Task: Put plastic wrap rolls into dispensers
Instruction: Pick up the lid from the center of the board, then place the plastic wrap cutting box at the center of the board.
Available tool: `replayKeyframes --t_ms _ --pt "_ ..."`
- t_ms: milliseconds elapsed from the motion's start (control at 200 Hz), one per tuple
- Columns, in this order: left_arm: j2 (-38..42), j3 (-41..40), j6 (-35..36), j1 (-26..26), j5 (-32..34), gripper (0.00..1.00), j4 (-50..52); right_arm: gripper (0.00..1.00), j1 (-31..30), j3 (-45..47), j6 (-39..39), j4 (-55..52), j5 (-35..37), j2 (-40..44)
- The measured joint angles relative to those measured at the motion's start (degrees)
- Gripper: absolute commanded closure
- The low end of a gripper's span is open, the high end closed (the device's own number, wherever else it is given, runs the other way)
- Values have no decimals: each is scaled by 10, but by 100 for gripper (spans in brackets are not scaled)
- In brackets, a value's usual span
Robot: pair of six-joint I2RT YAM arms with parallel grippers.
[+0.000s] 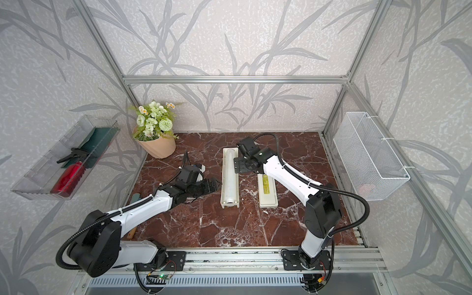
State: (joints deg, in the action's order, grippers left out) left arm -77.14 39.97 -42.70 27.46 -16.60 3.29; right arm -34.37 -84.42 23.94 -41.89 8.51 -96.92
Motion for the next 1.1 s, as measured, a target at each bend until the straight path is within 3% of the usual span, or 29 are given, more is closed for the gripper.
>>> replayKeyframes --t_ms 280,650,1100 --pt "-45 2 -15 30 -15 9 -49 1 80 113 -57 -4 -25 6" --pt "-63 2 -34 55 -15 9 -80 1 88 164 -62 48 -57 -67" --pt "-63 3 -35 59 -12 9 -81 1 88 163 -37 63 -55 -106"
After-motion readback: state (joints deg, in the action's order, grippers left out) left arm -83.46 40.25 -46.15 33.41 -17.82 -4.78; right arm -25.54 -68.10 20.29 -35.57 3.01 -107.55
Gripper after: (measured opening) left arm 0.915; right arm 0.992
